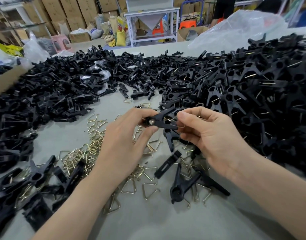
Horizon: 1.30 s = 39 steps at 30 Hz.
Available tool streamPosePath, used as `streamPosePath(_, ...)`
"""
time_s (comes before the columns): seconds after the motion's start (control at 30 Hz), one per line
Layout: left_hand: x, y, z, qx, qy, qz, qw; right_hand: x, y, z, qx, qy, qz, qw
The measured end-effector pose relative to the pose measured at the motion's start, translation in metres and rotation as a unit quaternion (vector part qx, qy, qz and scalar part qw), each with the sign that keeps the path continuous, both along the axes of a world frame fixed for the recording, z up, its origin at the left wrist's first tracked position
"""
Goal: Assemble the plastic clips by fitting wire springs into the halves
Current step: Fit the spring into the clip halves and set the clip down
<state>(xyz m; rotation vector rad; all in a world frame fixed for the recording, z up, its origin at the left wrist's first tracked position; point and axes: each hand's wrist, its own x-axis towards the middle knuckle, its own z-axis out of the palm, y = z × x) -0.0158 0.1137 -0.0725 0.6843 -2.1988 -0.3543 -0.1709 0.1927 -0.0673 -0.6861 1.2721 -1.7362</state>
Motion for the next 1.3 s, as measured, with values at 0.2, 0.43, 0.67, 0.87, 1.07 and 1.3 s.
streamPosePath(0.2, -0.002, 0.003, 0.000, -0.008, 0.002, -0.006, 1.000, 0.000, 0.000, 0.002, -0.014, -0.022, -0.006, 1.000)
streamPosePath(0.43, -0.003, 0.006, 0.000, -0.006, 0.004, -0.011, 1.000, 0.004, -0.001, 0.001, -0.021, -0.025, 0.000, 0.999)
streamPosePath(0.67, -0.004, 0.010, 0.004, -0.006, -0.003, -0.029, 1.000, 0.004, 0.000, -0.001, -0.011, 0.021, -0.024, 0.999)
streamPosePath(0.87, -0.003, 0.009, 0.003, 0.015, 0.020, -0.026, 0.999, -0.006, 0.001, 0.007, -0.013, -0.079, 0.097, 0.992)
streamPosePath(1.07, -0.007, 0.015, 0.004, 0.086, 0.071, -0.057, 0.992, -0.008, 0.003, 0.009, -0.005, -0.150, 0.225, 0.963)
streamPosePath(1.3, -0.008, 0.017, 0.004, 0.066, 0.070, -0.061, 0.993, -0.004, 0.004, 0.010, 0.010, -0.121, 0.279, 0.953)
